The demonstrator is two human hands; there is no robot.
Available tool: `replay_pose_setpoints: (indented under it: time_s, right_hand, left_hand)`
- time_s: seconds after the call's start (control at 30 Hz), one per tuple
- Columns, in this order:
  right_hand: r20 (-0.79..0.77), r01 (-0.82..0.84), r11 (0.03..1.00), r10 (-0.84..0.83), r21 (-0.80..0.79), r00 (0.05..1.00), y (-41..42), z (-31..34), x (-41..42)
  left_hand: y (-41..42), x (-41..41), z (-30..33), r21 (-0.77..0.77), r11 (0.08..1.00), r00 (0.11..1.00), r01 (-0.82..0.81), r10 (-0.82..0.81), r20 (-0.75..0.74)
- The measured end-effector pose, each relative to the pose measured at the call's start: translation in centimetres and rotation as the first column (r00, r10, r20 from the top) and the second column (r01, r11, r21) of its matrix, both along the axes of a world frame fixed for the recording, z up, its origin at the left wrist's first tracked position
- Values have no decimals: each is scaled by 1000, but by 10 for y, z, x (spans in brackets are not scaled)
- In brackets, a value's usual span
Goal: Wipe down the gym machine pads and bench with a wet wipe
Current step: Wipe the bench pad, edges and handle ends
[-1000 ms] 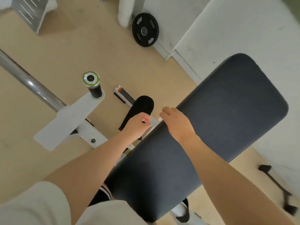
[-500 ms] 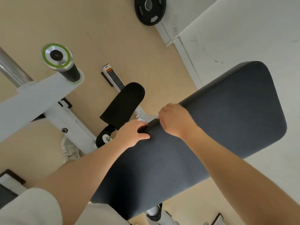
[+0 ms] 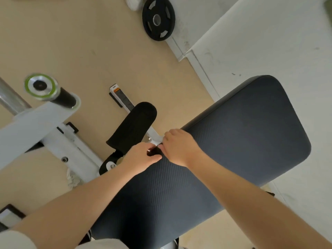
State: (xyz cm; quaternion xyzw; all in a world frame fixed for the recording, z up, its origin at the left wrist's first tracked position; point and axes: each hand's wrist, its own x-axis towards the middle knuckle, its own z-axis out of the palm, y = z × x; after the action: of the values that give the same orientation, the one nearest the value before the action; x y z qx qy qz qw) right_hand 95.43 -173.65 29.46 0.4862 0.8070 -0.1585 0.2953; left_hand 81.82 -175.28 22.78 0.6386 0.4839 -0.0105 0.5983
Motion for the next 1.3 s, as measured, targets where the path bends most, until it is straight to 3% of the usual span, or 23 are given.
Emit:
replay_pose_setpoints:
  time_s: [0.17,0.3,0.37,0.47,0.57,0.67,0.83,0.93,1.03,1.13,1.2,1.3]
  right_hand:
    - [247,53,953,-130,297,960,56,35,76]
    - [251,96,834,-271,544,929,80,52,113]
    - [221,91,883,-213,461,952,74,49,104]
    - [148,55,976,-88,210,985,48,34,78]
    - [-24,106,962,-103,250,994,53,31,91]
    - [21,119,958,-129,261,991,72,47,122]
    - [-45,295,777,-326,556,944,103,78,177]
    - [-221,566,600,-551,566,805,105,91,199]
    - [-370,701,487,-611,521,700,84,94,213]
    - [-449,762,351,-645,544,618,51,86,232]
    - [-490,770,225,-658,597,572,28,81,243]
    - [-575,788,84,-638,610,512,24,72,233]
  left_hand:
    - [32,43,36,-5,992,984,-122,122,132]
    - [62,81,49,5,987,964,-162,158,214]
    - [68,95,51,24,993,968,-117,109,224]
    - [67,102,48,99,990,976,-101,80,202]
    - [63,98,44,82,989,977,-122,105,187]
    - [67,104,46,18,987,968,-162,155,198]
    - [90,134,64,92,983,955,-156,127,268]
    - [109,158,77,228,969,962,-91,26,272]
    - [123,182,93,424,905,975,30,-119,187]
    - [129,203,107,625,761,965,174,-259,47]
    - [129,213,114,674,695,954,249,-297,-46]
    - [131,221,120,685,677,952,270,-293,-86]
